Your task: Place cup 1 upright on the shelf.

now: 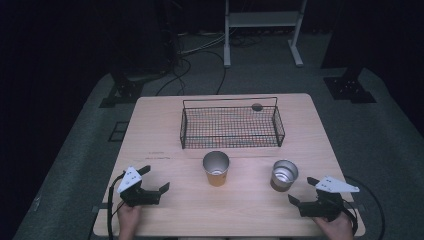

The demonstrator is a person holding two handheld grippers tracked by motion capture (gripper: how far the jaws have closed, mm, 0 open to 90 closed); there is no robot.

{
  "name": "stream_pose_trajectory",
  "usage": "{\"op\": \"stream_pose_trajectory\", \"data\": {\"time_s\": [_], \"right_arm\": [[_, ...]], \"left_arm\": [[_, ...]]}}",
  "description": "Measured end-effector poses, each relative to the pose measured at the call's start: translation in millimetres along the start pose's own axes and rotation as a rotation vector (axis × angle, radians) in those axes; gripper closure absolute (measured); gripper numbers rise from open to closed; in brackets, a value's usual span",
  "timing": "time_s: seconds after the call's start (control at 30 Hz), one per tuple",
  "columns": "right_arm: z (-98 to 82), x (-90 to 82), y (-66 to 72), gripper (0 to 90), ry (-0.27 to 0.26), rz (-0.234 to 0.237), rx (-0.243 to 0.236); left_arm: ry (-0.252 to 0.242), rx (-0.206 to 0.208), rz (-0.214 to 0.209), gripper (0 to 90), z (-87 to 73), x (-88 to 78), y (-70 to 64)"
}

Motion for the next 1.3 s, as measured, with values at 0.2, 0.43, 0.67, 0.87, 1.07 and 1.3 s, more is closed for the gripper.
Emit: {"op": "stream_pose_trajectory", "data": {"time_s": [0.2, 0.43, 0.67, 0.87, 1.07, 1.3], "right_arm": [[6.5, 7.3, 5.3, 1.9, 0.007, 0.011, -0.012], [13.9, 16.2, 5.9, 0.8, 0.018, 0.01, 0.003], [20.1, 25.1, 2.1, 0.7, 0.044, -0.004, 0.004], [26.4, 30.4, 2.0, 0.8, 0.052, -0.001, -0.016], [33.3, 38.2, 2.1, 0.8, 0.073, -0.009, -0.036], [35.2, 45.0, 1.0, 5.3, 0.102, -0.022, -0.048]], "left_arm": [[0.0, 0.0, -0.001, 0.0, 0.0, 0.0, 0.0], [-0.006, -0.003, -0.001, 0.0, 0.4, -0.4, 0.3], [-0.007, -0.001, -0.002, 0.0, 0.4, -0.3, 0.0], [-0.007, 0.0, -0.002, 0.0, 0.4, -0.3, -0.1], [-0.006, 0.001, -0.003, 0.0, 0.4, -0.3, -0.4], [-0.007, 0.002, -0.003, 0.0, 0.4, -0.4, -0.5]]}}
Point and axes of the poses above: each handheld gripper's, and its own axes: x roughly forward along the jaws, z roughly out of its top, y roughly to its left, the point moved 9 cm from there along x, roughly forward along the jaws, and after that the axes turned 4 degrees about x, right-handed, at the moved point
